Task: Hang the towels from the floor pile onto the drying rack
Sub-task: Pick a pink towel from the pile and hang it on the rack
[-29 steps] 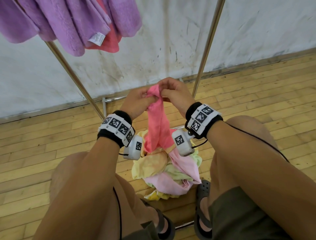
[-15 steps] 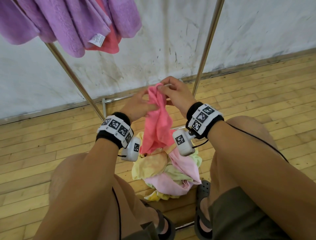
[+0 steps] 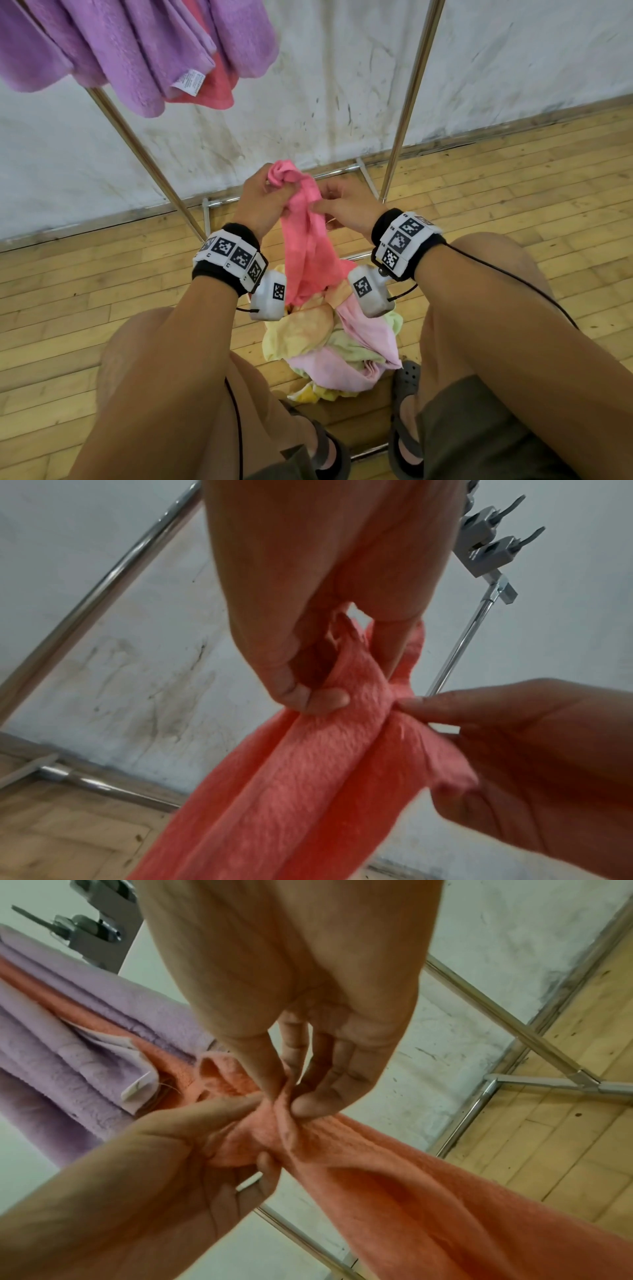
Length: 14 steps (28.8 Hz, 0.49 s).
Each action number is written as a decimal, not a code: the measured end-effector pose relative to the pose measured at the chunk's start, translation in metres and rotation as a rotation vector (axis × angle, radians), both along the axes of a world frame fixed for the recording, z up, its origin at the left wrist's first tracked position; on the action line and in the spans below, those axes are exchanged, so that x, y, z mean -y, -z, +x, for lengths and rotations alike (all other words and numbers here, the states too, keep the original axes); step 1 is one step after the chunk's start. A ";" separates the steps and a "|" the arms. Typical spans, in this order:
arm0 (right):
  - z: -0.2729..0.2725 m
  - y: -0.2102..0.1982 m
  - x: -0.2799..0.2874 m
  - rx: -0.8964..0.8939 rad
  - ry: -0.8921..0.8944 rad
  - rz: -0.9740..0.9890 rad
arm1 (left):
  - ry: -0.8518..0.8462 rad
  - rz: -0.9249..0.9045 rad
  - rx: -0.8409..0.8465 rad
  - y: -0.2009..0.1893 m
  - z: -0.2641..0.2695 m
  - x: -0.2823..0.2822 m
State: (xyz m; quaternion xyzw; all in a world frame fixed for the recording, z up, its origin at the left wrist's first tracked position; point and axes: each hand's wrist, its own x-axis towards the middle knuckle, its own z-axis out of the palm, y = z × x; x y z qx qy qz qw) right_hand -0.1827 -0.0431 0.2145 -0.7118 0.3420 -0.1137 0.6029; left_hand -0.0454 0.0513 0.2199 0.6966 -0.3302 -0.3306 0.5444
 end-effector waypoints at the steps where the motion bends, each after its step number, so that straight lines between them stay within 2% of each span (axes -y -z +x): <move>1: 0.000 -0.001 -0.001 0.017 0.024 0.008 | 0.021 0.022 -0.016 0.000 0.000 0.000; 3: 0.000 -0.003 -0.001 0.068 0.088 0.052 | 0.065 0.106 -0.012 0.003 -0.001 0.001; 6: -0.001 -0.005 -0.002 0.107 0.165 0.106 | 0.040 0.231 0.086 0.007 -0.003 0.002; 9: 0.002 0.000 -0.004 0.103 0.209 0.152 | 0.092 0.196 0.051 0.009 -0.007 0.002; 14: 0.004 0.004 -0.007 0.087 0.127 0.155 | 0.088 0.135 -0.035 0.007 -0.011 0.001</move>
